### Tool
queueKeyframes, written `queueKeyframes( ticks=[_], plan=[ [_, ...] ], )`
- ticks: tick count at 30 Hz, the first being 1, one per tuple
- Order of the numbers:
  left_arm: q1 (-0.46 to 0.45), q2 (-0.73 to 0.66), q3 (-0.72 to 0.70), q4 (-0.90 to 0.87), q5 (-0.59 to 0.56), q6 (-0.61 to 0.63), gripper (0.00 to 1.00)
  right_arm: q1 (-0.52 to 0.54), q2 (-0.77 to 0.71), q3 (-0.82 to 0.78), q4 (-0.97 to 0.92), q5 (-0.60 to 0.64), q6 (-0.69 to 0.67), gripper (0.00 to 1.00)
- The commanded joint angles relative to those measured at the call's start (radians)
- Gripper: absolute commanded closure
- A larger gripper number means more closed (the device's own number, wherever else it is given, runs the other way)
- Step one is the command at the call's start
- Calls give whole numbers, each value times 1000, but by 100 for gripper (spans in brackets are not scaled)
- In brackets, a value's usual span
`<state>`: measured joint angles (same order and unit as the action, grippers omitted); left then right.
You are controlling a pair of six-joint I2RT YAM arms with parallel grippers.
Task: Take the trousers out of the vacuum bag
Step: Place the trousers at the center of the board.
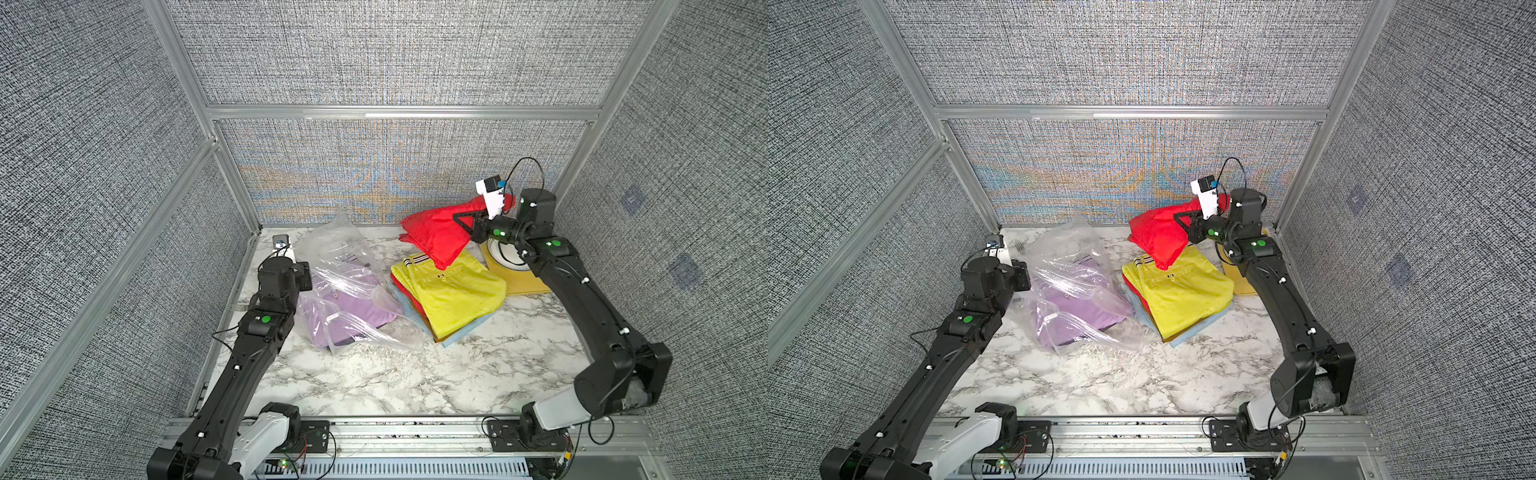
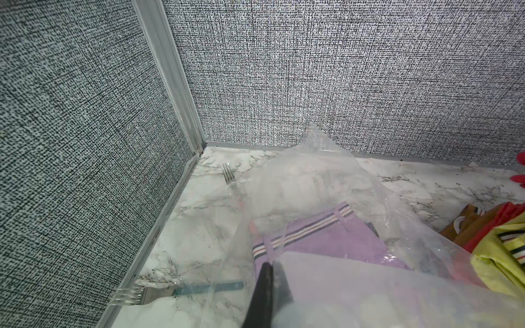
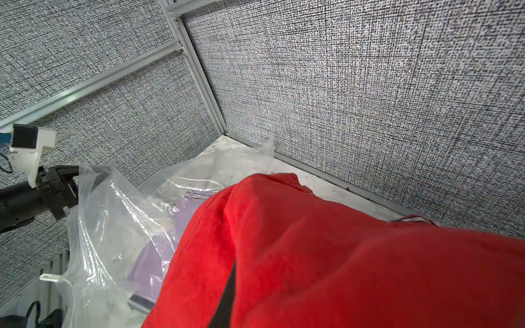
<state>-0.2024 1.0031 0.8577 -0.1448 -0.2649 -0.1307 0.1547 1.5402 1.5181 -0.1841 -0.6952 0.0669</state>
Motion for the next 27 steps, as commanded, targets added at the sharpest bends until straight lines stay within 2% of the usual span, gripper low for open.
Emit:
queueKeyframes(
  ticks=[1, 8, 19, 27],
  plan=[
    [3, -5, -1, 22, -33, -3, 100, -26, 33, 39, 104, -170, -58, 100],
    [4, -12, -3, 21, -39, 3, 100, -58, 48, -30, 89, -251, -107, 100],
    [5, -5, -10, 22, -41, 5, 100, -63, 60, -89, 76, -247, -143, 100],
    [6, -9, -13, 24, -39, 8, 100, -79, -7, -205, 62, -216, -173, 100]
  ],
)
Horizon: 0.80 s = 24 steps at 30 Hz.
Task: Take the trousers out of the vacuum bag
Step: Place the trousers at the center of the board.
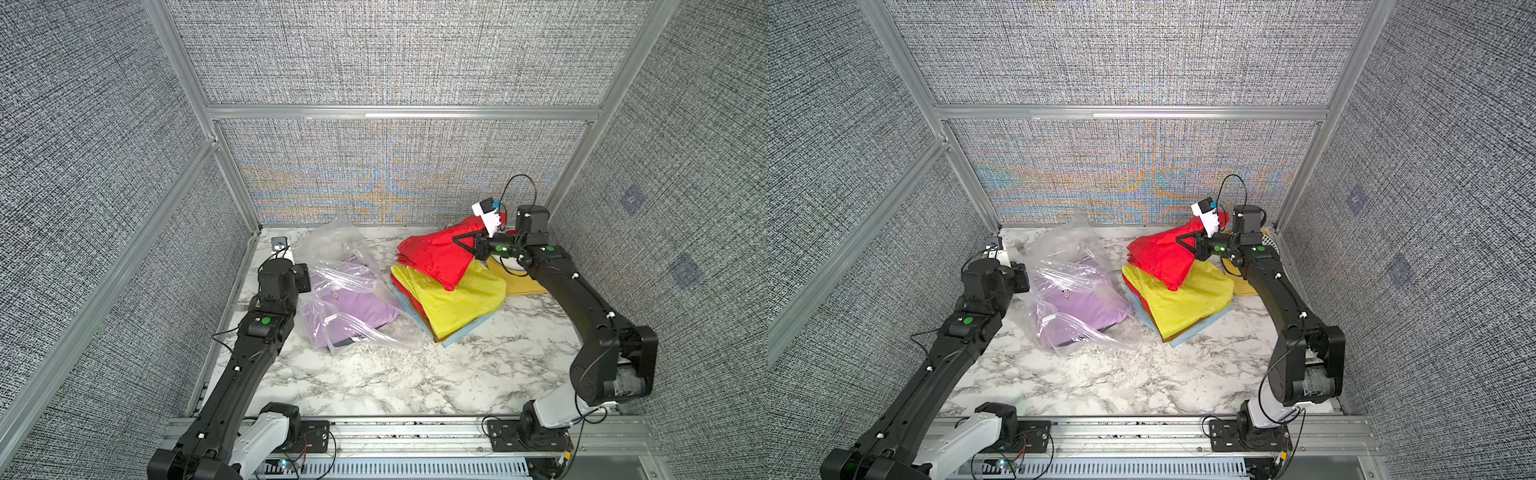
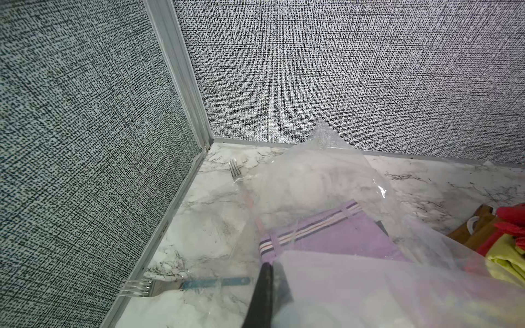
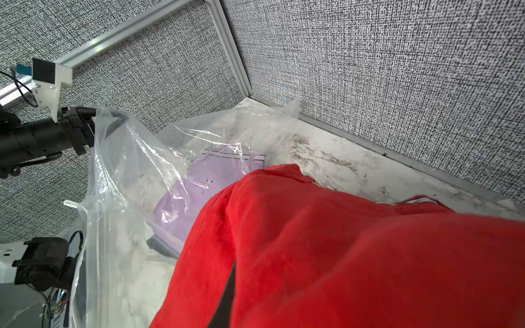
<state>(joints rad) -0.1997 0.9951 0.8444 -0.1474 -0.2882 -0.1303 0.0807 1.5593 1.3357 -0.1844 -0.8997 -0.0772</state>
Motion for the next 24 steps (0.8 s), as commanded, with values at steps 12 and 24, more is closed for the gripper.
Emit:
queueKeyframes(
  ticks=[12, 24],
  plan=[
    [3, 5, 1, 30, -8, 4, 100, -13, -134, -235, 116, 109, 182, 100],
    [2, 27, 10, 35, 16, -2, 100, 12, -195, -337, 134, 232, 518, 100]
  ],
)
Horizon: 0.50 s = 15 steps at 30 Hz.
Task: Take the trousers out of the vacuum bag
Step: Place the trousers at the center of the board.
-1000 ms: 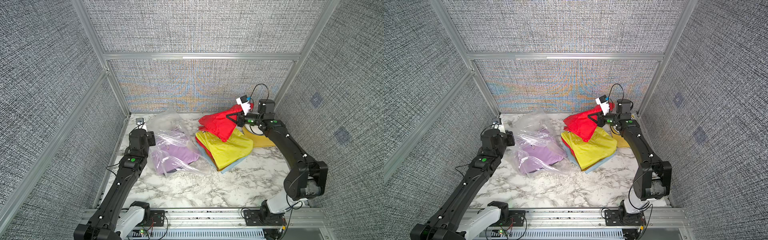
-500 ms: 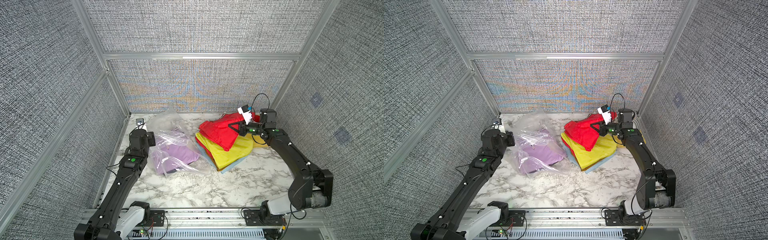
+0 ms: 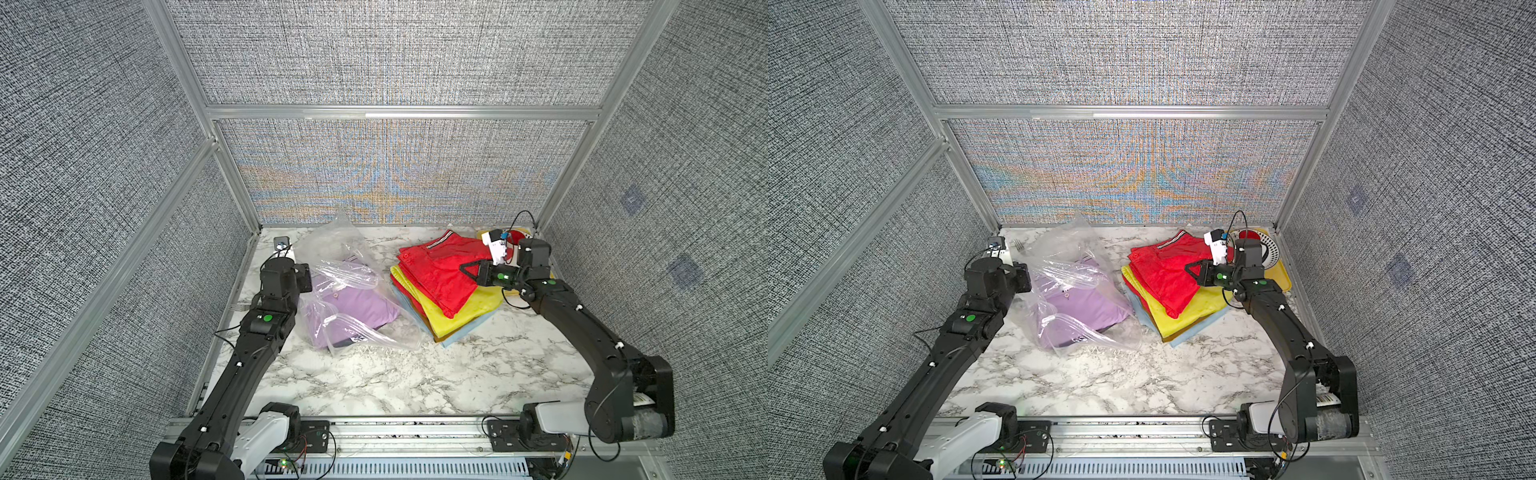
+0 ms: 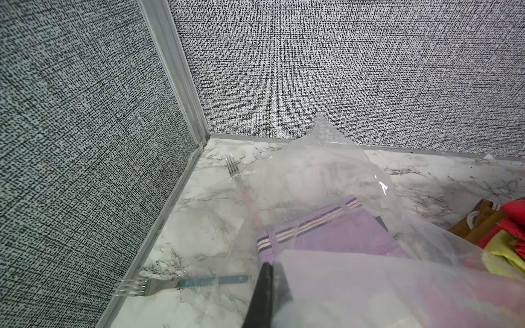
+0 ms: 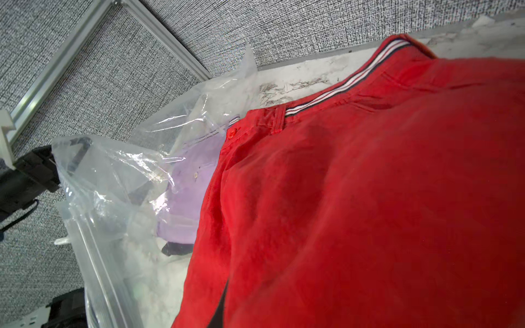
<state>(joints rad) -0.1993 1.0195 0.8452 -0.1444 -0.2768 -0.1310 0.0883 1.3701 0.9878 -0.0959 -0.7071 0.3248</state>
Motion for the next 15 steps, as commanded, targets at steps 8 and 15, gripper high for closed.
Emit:
queueKeyframes(
  ticks=[8, 15],
  plan=[
    [3, -6, 8, 31, 11, -2, 100, 35, 1, 8, 33, 56, 238, 100],
    [3, -3, 12, 28, 20, 5, 100, 37, -27, -139, 43, 119, 261, 85]
  ],
)
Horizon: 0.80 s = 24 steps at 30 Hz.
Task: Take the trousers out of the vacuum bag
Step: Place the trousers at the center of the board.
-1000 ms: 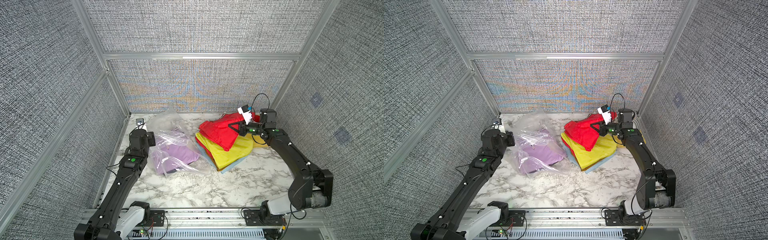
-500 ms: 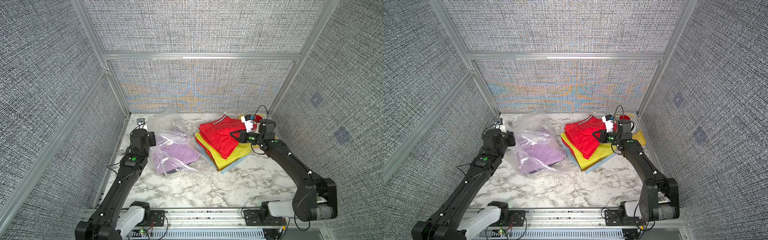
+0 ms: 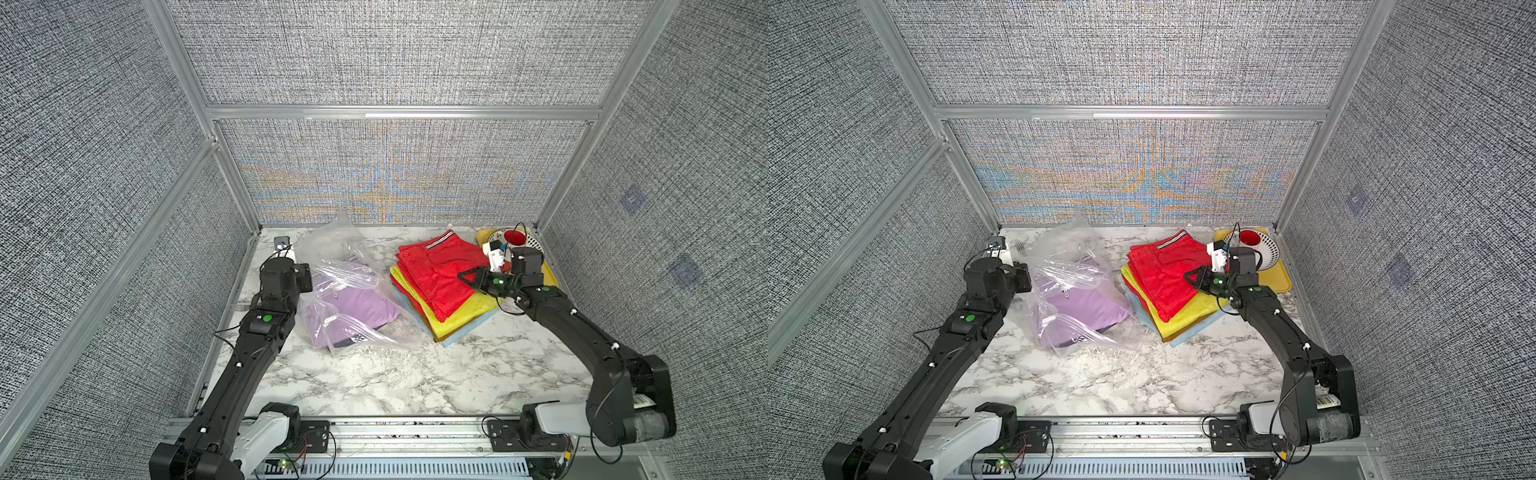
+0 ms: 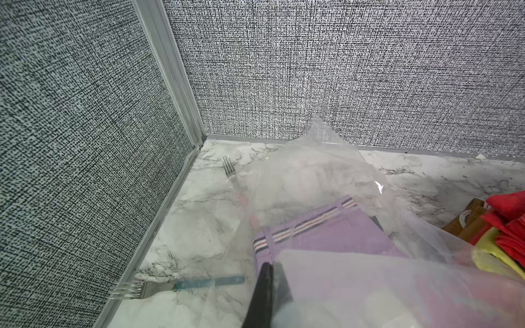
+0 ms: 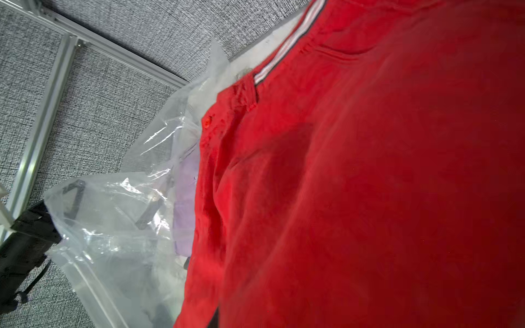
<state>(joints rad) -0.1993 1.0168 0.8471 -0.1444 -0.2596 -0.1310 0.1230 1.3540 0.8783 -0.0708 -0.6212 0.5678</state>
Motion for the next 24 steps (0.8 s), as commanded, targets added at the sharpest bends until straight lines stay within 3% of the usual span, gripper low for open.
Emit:
queueKeyframes(
  ticks=[1, 3, 6, 15, 24],
  plan=[
    [2, 0, 12, 28, 6, 6, 100, 2, -16, -44, 14, 42, 16, 76],
    [3, 5, 15, 28, 13, 4, 100, 2, -31, -66, -10, 74, 7, 58],
    [2, 9, 18, 28, 23, 1, 100, 3, -70, -70, -61, 133, -21, 49],
    [3, 13, 33, 25, 38, 1, 100, -5, -220, -111, -198, 412, -69, 40],
    [3, 5, 34, 20, 51, 0, 100, -78, -225, -105, -195, 468, -85, 36]
  ],
)
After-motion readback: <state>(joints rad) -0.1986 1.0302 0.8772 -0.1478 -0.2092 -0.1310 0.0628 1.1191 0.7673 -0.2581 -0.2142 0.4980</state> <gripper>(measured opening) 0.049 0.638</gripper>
